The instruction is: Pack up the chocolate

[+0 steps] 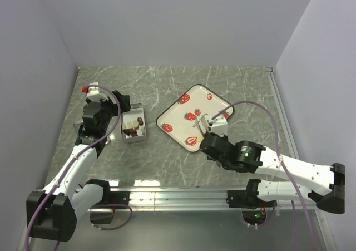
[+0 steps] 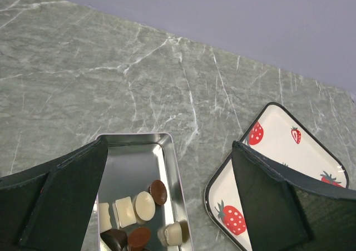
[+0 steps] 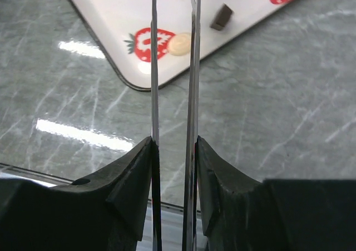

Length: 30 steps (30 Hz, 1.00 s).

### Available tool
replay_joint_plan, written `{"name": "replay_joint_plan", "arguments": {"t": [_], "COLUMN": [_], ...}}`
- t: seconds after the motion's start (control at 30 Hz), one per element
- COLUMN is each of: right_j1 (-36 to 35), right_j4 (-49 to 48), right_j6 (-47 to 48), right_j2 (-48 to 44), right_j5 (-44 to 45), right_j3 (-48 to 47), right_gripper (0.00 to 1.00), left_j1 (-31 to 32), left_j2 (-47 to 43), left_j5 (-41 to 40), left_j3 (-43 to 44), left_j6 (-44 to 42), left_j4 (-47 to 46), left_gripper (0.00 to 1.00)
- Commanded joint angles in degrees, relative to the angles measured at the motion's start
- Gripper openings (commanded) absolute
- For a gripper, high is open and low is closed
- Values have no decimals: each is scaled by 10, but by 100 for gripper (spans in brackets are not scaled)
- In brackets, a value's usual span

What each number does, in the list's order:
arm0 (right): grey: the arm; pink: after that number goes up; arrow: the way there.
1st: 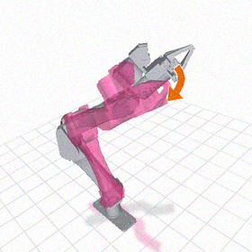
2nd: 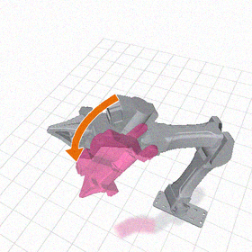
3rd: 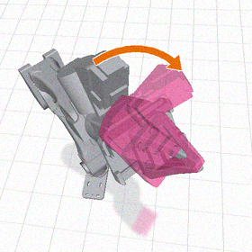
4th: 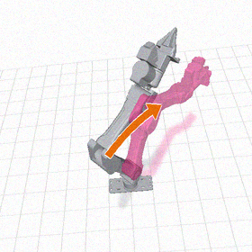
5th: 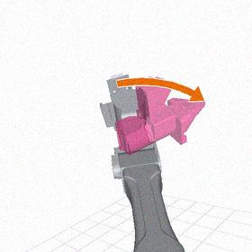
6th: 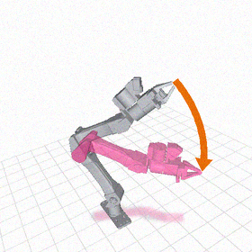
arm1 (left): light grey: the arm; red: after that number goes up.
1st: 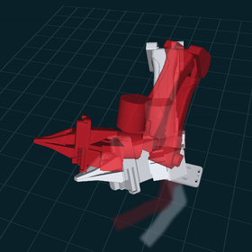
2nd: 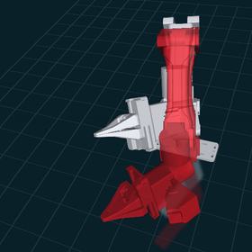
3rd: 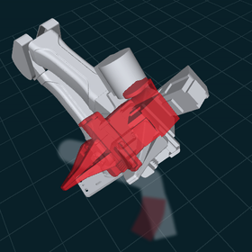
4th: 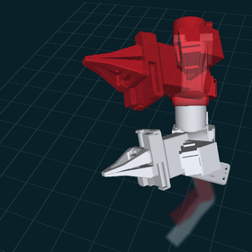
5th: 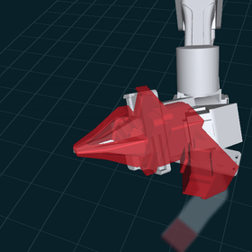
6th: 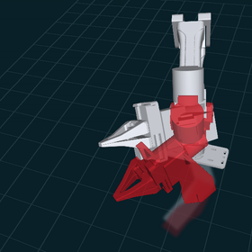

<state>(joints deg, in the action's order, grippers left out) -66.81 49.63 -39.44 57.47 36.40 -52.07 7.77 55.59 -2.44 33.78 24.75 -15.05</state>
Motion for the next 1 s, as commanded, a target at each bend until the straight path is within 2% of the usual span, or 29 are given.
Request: {"name": "replay_joint_plan", "arguments": {"t": [0.0,0.3,0.43,0.67,0.97], "right_j1": [16,113,124,129,133], "right_j4": [15,-23,-44,-76,-60], "right_j6": [-52,-20,3,23,16], "right_j2": [-46,-46,-60,-25,-14], "right_j5": [34,-21,-44,-69,-63], "right_j3": [20,70,77,77,72], "right_gripper": [43,43,43,43,43], "left_j1": [3,3,3,3,3], "left_j2": [-6,-11,-10,-8,-7], "left_j5": [2,-1,-2,-2,-2], "left_j3": [17,16,17,18,17], "left_j6": [-1,-1,-1,-1,-2], "left_j4": [-13,-11,-11,-12,-13], "left_gripper": [99,99,99,100,99]}}
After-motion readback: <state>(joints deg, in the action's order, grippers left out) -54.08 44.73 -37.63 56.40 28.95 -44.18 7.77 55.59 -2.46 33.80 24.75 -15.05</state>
